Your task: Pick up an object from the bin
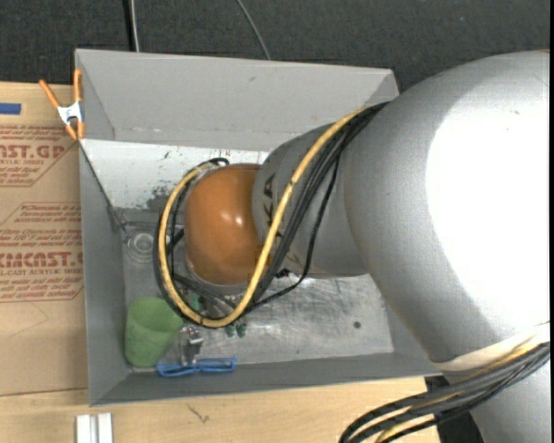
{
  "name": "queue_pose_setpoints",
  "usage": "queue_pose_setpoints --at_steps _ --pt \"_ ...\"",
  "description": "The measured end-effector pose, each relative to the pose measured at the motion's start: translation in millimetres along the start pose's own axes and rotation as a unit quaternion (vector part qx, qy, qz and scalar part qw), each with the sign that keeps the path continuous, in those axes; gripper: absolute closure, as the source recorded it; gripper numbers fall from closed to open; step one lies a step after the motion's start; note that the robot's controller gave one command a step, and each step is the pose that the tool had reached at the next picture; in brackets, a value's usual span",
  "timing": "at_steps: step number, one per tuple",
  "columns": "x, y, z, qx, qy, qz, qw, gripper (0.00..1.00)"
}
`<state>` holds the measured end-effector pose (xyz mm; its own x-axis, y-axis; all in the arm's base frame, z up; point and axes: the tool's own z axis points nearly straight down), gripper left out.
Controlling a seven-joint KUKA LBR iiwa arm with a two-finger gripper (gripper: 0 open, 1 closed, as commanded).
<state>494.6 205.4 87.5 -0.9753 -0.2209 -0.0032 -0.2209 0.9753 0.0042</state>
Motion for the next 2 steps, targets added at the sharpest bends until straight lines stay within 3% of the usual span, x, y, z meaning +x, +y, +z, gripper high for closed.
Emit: queue_pose_setpoints --at_steps 1,2 --pt "-0.3 -5.0 1.4 0.002 0.001 0.003 1.0 1.0" --pt "-6.4 16.2 11.2 0.016 0.0009 -0.097 0.9951 1.0"
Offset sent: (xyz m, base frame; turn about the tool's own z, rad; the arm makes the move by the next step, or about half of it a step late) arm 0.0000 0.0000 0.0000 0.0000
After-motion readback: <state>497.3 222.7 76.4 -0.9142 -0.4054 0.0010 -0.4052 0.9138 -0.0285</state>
